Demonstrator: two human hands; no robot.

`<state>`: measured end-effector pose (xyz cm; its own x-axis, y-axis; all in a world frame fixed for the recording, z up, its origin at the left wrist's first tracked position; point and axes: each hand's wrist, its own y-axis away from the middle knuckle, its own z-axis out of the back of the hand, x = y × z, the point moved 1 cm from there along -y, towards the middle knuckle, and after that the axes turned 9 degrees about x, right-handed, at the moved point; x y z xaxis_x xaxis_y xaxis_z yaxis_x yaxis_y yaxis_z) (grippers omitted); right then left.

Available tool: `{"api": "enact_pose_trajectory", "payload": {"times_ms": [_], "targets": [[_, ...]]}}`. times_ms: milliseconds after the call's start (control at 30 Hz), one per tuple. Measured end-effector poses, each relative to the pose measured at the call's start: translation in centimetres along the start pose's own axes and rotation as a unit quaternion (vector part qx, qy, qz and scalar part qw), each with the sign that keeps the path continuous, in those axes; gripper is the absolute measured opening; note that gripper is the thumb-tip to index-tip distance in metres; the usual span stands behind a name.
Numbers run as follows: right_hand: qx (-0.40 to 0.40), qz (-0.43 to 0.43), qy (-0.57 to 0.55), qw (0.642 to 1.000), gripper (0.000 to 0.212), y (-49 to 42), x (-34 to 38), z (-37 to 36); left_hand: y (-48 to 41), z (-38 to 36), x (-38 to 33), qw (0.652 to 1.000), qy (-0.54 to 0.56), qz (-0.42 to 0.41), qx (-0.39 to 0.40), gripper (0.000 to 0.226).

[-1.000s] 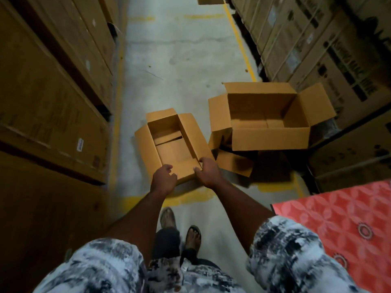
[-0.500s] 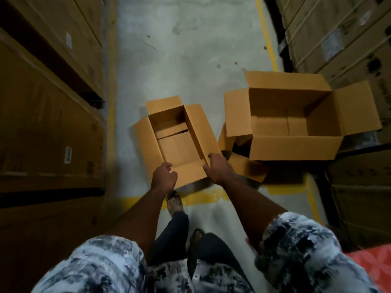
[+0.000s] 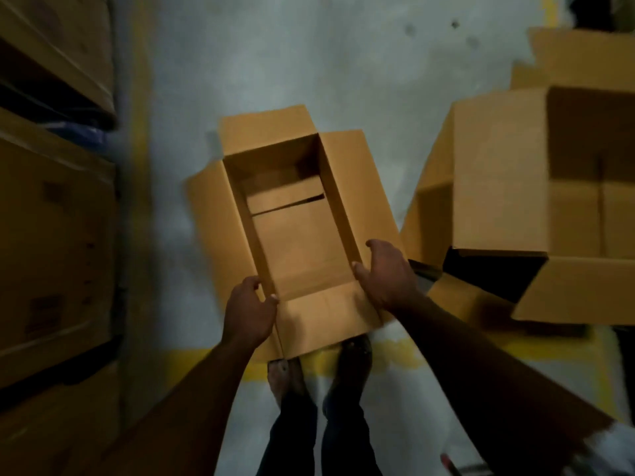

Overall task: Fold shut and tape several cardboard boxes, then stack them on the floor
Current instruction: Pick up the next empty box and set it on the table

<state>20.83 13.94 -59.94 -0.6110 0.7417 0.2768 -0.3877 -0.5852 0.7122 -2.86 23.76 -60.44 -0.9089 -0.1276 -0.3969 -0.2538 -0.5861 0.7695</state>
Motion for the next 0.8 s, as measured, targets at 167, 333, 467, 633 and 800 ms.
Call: {"api": "enact_pose_trajectory", "payload": {"times_ms": [167, 333, 467, 633, 800], "targets": [[0.020, -0.015, -0.020, 0.999, 0.054, -8.5, -2.5, -2.9, -7.9, -2.6, 2.5, 0.999, 0.015, 0.033, -0.026, 0.062], [0.027, -0.039, -0.039, 0.998, 0.065, -14.3, -4.3, -5.4, -14.4, -5.1, 4.0, 0.995, 0.043, 0.080, -0.038, 0.074], [0.004, -0.097, -0.066, 0.993, 0.066, -17.2, -5.3, -7.8, -17.9, -6.7, 5.2, 0.991, 0.060, 0.101, -0.066, 0.079], [0.062, -0.078, -0.155, 0.983, 0.060, -19.7, -5.8, -11.6, -19.9, -7.7, 7.6, 0.990, 0.103, 0.081, -0.055, 0.070], [-0.028, 0.009, -0.183, 0.983, 0.092, -20.3, -7.5, -13.9, -20.6, -9.2, 8.4, 0.984, 0.133, 0.071, -0.099, 0.050]]}}
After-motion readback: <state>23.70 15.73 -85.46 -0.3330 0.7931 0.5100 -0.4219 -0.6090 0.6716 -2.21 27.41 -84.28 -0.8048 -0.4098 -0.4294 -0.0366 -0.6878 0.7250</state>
